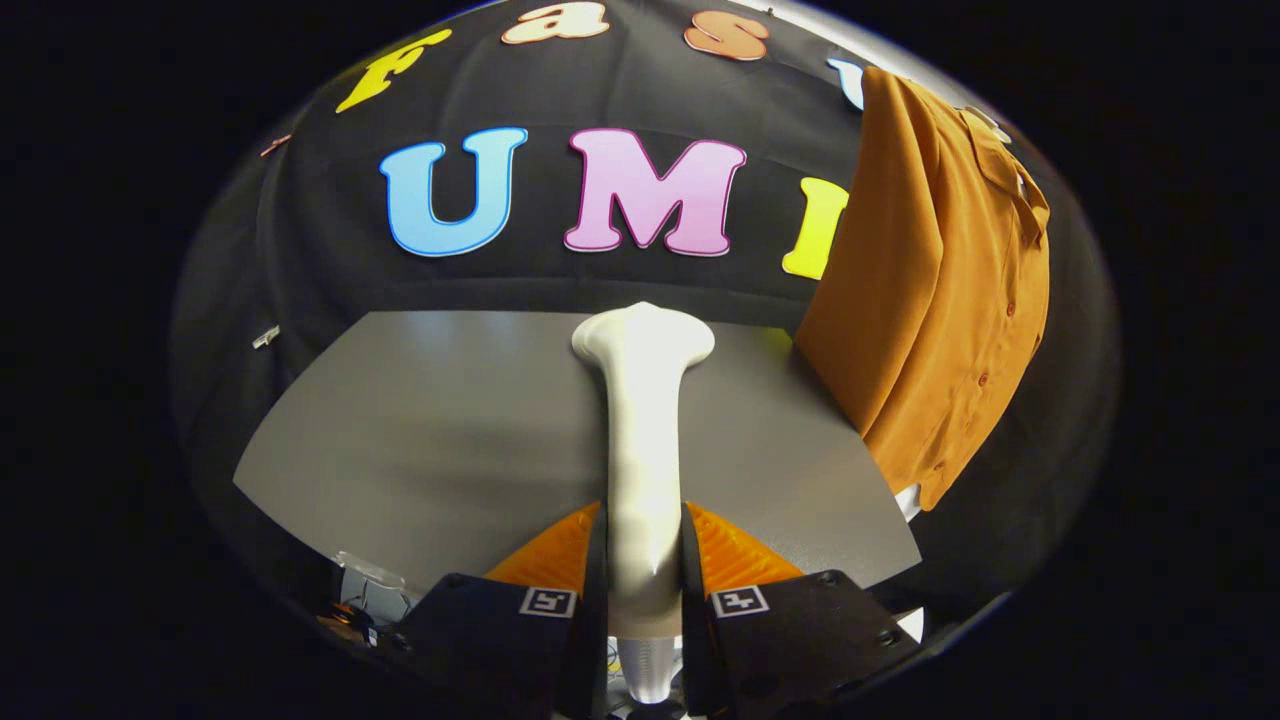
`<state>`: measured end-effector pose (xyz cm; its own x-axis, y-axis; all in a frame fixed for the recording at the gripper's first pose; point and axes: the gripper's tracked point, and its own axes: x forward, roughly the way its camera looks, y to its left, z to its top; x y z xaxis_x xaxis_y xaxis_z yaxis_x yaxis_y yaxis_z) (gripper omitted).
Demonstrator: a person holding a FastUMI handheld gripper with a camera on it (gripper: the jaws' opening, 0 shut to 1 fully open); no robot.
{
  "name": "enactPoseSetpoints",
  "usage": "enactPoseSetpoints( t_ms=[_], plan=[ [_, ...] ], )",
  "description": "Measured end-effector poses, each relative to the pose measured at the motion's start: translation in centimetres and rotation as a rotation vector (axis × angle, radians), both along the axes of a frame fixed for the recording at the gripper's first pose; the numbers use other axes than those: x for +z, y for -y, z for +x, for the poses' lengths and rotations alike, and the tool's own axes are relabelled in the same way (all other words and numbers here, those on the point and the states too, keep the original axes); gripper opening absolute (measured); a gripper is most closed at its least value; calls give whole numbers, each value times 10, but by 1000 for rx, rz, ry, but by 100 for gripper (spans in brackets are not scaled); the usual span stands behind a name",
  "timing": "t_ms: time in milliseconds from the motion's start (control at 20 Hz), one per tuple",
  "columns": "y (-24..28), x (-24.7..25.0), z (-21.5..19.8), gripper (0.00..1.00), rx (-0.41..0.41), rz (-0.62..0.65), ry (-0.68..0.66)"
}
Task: Iron the clothes twice with a garment steamer, once on the left side and once on the right side.
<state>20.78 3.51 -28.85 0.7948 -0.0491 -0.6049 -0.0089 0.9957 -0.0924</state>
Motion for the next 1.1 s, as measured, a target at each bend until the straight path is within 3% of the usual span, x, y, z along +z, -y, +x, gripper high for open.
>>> enactPoseSetpoints(
  t_ms=[100, 300, 450, 850, 1100],
  plan=[
    [-3, 2, -5, 28, 10, 38, 2],
    [0, 22, -11, 28, -19, 80, 39],
    [-3, 50, -22, 28, 4, 83, 108],
    [-1, 159, -62, 28, 38, 86, 340],
    [17, 227, -93, 28, 16, 100, 492]
  ],
)
